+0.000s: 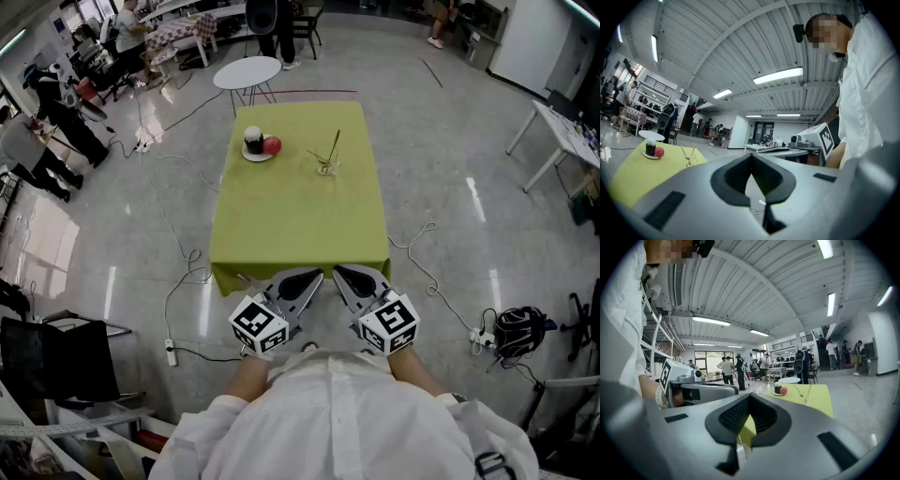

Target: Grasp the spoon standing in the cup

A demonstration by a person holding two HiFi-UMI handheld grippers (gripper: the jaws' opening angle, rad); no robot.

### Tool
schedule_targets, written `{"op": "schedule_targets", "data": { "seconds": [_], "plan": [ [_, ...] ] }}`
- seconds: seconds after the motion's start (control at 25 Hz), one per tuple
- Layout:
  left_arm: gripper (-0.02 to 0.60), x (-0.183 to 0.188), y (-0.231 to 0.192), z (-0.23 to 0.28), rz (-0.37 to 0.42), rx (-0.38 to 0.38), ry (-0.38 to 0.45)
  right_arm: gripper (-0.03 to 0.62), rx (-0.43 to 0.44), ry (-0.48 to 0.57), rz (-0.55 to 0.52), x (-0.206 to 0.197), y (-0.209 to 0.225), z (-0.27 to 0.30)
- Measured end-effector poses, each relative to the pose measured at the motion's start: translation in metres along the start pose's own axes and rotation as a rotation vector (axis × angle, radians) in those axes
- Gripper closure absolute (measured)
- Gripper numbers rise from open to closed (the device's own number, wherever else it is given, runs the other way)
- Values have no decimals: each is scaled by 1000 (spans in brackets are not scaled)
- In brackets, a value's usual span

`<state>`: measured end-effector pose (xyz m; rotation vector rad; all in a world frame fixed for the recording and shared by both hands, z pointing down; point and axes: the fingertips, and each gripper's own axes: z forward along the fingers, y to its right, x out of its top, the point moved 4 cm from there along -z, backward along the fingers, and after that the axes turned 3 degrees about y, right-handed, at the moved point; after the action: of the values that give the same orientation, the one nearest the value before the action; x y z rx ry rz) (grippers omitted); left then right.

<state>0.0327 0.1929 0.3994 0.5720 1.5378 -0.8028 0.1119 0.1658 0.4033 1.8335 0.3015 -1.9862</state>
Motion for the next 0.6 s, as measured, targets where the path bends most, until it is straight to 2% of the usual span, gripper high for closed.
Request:
{"op": "schedule_targets", "data": {
  "seconds": [0.6],
  "plan": [
    [578, -1, -6, -2, -3, -8, -12, 591, -13, -12, -12, 0, 0, 7]
  ]
}}
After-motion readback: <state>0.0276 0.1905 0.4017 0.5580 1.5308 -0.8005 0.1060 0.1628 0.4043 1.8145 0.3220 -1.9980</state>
